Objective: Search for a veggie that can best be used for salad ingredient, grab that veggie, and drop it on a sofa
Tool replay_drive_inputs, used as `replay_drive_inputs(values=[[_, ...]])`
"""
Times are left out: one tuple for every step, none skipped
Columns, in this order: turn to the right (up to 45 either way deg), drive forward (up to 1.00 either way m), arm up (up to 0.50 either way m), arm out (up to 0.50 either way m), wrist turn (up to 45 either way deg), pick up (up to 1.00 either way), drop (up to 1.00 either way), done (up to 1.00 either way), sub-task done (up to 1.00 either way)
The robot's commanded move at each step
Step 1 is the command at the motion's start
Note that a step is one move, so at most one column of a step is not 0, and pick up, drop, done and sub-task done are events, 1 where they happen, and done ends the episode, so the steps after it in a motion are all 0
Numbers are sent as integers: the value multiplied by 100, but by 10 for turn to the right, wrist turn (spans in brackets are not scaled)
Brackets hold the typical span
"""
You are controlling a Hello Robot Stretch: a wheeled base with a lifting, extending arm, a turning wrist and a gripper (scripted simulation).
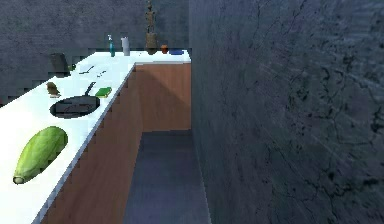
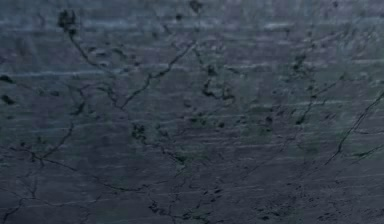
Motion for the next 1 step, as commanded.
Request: replay_drive_inputs(values=[[-150,0,0,0,0,0,0,0,0]])
